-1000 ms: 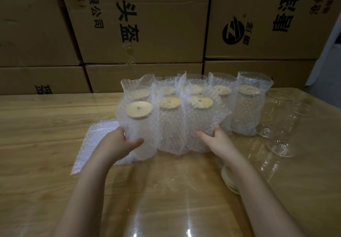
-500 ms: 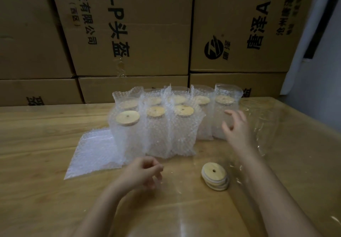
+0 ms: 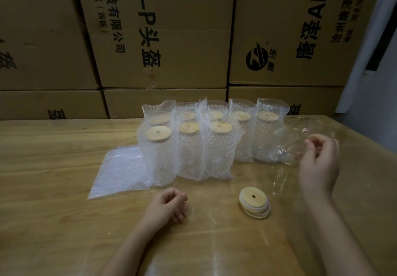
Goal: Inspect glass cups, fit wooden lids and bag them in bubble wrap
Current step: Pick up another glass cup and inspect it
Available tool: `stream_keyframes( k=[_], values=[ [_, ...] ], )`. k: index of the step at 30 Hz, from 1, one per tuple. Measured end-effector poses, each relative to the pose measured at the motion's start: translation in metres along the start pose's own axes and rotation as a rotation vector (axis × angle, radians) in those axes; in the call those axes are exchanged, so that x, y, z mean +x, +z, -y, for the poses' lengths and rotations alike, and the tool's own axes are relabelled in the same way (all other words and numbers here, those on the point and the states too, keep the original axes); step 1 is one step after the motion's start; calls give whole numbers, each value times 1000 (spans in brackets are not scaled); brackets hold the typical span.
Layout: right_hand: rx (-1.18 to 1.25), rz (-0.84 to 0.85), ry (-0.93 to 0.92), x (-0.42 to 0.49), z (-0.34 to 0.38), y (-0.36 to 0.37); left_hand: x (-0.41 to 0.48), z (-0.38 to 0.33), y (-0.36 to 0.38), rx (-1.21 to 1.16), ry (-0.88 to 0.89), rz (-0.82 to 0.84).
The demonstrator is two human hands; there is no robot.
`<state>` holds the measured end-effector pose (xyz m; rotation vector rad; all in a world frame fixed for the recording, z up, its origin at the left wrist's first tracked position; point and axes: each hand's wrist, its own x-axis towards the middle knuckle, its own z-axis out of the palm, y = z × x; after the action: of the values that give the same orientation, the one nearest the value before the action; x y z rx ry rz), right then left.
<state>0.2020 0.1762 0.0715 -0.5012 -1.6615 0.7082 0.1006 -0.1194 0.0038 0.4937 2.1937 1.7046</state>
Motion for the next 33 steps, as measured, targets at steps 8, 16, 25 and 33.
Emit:
stream_keyframes(
  k=[8,16,25,33],
  values=[
    [816,-77,542,-62,58,38,-8,-3,19,-357,44,-51],
    [720,430,447,-141,51,64,1,1,12,-702,-123,22],
    [574,550,370,-139,34,68,15,11,5,-510,127,-226],
    [629,694,405,-144,34,69,15,14,-1,-581,159,-215]
  ],
)
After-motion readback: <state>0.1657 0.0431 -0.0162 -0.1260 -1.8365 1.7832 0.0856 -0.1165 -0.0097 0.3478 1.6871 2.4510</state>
